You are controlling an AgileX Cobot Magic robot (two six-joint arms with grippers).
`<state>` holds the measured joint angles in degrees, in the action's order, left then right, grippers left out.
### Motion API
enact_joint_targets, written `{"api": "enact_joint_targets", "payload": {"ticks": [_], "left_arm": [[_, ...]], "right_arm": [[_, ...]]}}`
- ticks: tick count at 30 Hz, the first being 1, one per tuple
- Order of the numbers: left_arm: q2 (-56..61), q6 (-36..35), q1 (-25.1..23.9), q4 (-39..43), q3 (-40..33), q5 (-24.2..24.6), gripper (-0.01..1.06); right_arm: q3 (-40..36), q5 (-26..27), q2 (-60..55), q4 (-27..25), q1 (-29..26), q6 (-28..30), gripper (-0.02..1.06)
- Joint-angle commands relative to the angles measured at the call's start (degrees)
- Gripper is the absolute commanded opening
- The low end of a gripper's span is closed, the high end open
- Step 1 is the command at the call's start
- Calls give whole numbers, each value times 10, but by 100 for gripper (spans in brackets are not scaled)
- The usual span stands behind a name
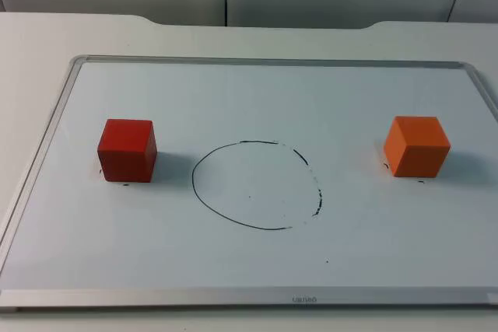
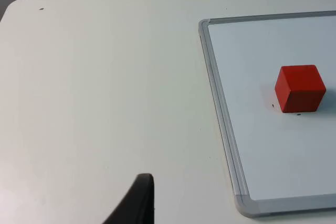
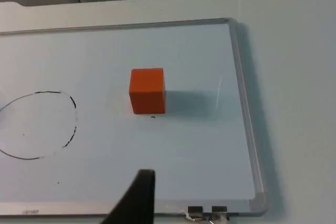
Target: Pick up one cube with the left hand and another cube with the right hand. First place the cube in the right hand at the target position, then stack the cube in the left hand on top.
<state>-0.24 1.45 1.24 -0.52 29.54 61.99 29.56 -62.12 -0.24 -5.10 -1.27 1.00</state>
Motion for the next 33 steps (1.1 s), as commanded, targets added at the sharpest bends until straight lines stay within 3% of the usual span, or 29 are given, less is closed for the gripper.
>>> {"api": "enact_joint_targets", "payload": {"ticks": [1,11,23,26,30,33], "left_arm": [[2,-1,-3,-2,-2,-2,105],[2,-1,-3,-2,-2,-2,105],[2,-1,-3,-2,-2,-2,105],[2,-1,-3,-2,-2,-2,105],[2,-1,-3,-2,-2,-2,105],[2,-1,-3,-2,-2,-2,105]], "right_arm": [[2,13,2,0,-2,4,105],[64,44,-87,-22,-2,34,105],[253,134,-403,-26,-2,56,105],[313,128,-478,-26,-2,56,105],[463,56,-643,-36,-2,55,104],[515,36,-713,-31,14,55,104]]}}
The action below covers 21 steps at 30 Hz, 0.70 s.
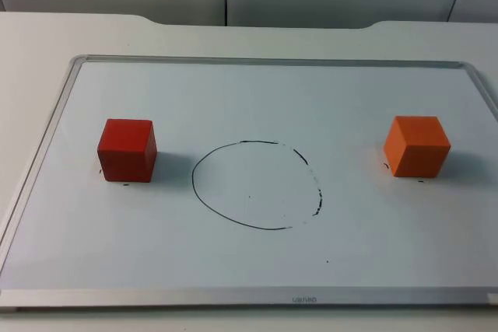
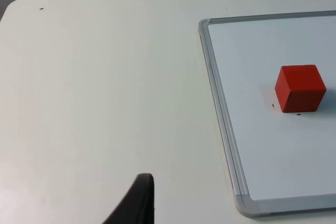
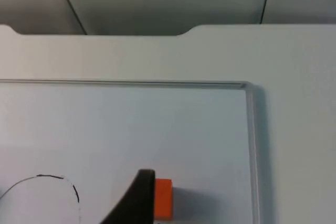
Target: Pick up one cube with the left hand and another cube with the right hand. First place the cube in the right hand at the target position, then stack the cube in the left hand on top.
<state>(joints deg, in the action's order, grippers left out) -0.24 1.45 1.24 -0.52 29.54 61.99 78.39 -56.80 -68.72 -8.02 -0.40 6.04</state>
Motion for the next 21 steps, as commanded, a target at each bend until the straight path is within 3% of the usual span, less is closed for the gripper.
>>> {"api": "enact_joint_targets", "payload": {"ticks": [1,3,8,18,21], "left_arm": [[2,-1,-3,-2,-2,-2,105],[2,-1,-3,-2,-2,-2,105],[2,-1,-3,-2,-2,-2,105],[2,-1,-3,-2,-2,-2,105],[2,-1,-3,-2,-2,-2,105]], "right_arm": [[51,-25,-59,10,22,1,104],[67,-28,-83,21,43,-8,104],[103,-22,-197,110,132,-90,104],[103,-33,-371,105,159,-151,104],[95,-13,-414,71,159,-151,104]]}}
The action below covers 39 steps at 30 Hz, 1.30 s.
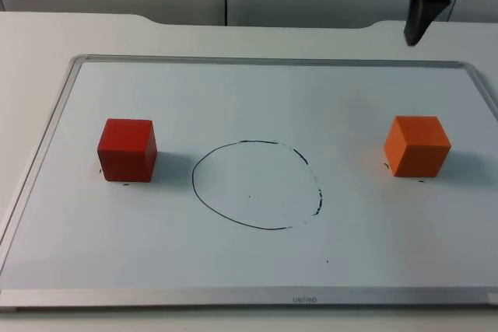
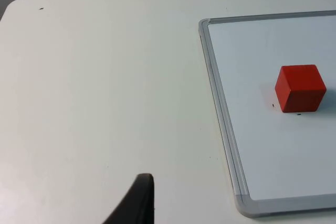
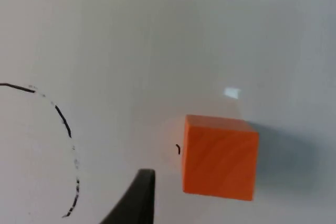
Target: Pick up one cube with the left hand and another cube with the right hand. First place the cube in the right hand at the target position, then stack the cube in the left hand on top.
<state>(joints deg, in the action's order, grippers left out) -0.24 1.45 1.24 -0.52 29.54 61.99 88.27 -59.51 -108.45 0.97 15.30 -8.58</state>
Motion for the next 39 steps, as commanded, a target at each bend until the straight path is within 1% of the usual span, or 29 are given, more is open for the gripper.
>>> {"api": "enact_joint_targets", "payload": {"ticks": [1,2,3,6,7,11,18,22,25,26,30,31,32,34,35,36,38,39], "left_arm": [[2,-1,-3,-2,-2,-2,105],[2,-1,-3,-2,-2,-2,105],[2,-1,-3,-2,-2,-2,105],[2,-1,-3,-2,-2,-2,105],[2,-1,-3,-2,-2,-2,105],[2,-1,-3,-2,-2,-2,105],[2,-1,-3,-2,-2,-2,105],[2,-1,-3,-2,-2,-2,105],[2,-1,-3,-2,-2,-2,105],[2,-1,-3,-2,-2,-2,105],[2,-1,-3,-2,-2,-2,105],[2,-1,-3,-2,-2,-2,105],[2,-1,-3,-2,-2,-2,105],[2,-1,-3,-2,-2,-2,105],[2,-1,-3,-2,-2,-2,105],[2,-1,-3,-2,-2,-2,105],[2,-1,-3,-2,-2,-2,105],[2,-1,-3,-2,-2,-2,105]], "right_arm": [[-27,49,-25,-35,2,-6,104],[-27,49,-25,-35,2,-6,104],[-42,76,-28,-43,2,-6,104],[-92,122,-37,-47,2,-10,104],[-92,122,-37,-47,2,-10,104],[-123,155,-61,-45,2,-18,104],[-123,174,-103,-43,2,-31,104],[-123,182,-114,-42,3,-33,100],[-123,183,-116,-42,3,-43,82],[-123,183,-116,-42,3,-43,82],[-123,181,-116,-24,3,-71,58],[-123,181,-116,-24,3,-71,58],[-123,179,-116,-24,3,-73,50],[-123,179,-116,-24,3,-75,30],[-122,179,-116,-22,3,-75,26],[-122,179,-116,-22,3,-75,26],[-121,182,-114,-22,3,-72,2],[-121,183,-111,-22,3,-68,0]]}}
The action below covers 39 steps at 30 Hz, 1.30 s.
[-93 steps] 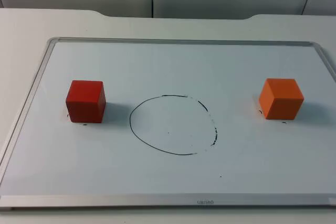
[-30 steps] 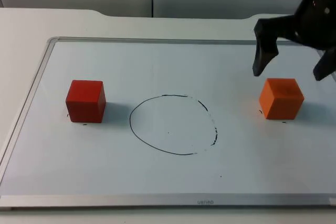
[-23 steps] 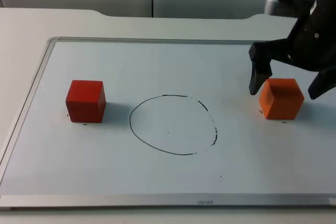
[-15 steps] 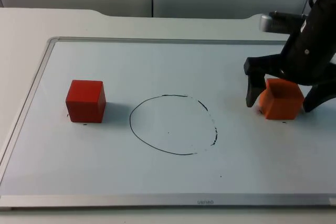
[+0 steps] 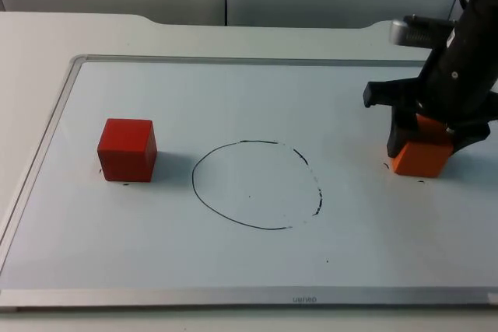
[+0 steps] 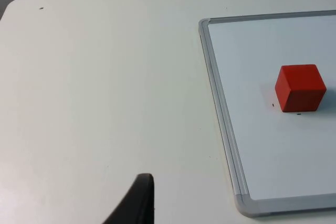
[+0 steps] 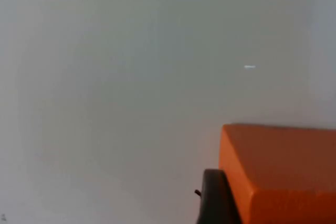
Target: Pick up one cube with the left hand and another cube with the right hand. First place the cube in the right hand at the target position, then stack the cube in the left hand on top.
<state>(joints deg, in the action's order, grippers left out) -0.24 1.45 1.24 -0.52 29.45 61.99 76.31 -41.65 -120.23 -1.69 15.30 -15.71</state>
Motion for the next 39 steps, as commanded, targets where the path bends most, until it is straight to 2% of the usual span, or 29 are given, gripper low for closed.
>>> {"api": "enact_joint_targets", "payload": {"ticks": [1,7,10,11,15,21,22,25,26,29,30,31,35,36,39], "left_arm": [[2,-1,-3,-2,-1,-2,105],[2,-1,-3,-3,-1,-2,105],[2,-9,-3,-13,7,-2,105],[2,-9,-3,-13,7,-2,105],[-49,-19,-3,-37,56,-27,104],[-131,1,-3,-73,122,-51,104],[-158,11,-3,-91,137,-58,104],[-267,129,-3,-201,185,-75,104],[-267,129,-3,-201,185,-75,104],[-373,234,-3,-304,234,-80,104],[-373,234,-3,-304,234,-80,104],[-432,270,-3,-315,261,-76,104],[-581,291,7,-315,318,-70,104],[-581,291,7,-315,318,-70,104],[-689,277,31,-307,352,-83,104]], "right_arm": [[-1,4,12,3,3,10,0],[-1,-16,58,3,3,47,0],[15,-84,125,17,3,92,0],[15,-84,125,17,3,92,0],[42,-151,207,56,3,102,0],[45,-161,306,86,3,102,0],[45,-163,324,92,3,102,0],[45,-167,385,109,3,102,0],[45,-167,385,109,3,102,0],[45,-167,413,108,3,107,0],[45,-167,413,108,3,107,0],[45,-167,421,108,3,107,0],[45,-167,422,106,3,113,0],[45,-167,422,106,3,113,0],[45,-162,422,106,3,114,0]]}}
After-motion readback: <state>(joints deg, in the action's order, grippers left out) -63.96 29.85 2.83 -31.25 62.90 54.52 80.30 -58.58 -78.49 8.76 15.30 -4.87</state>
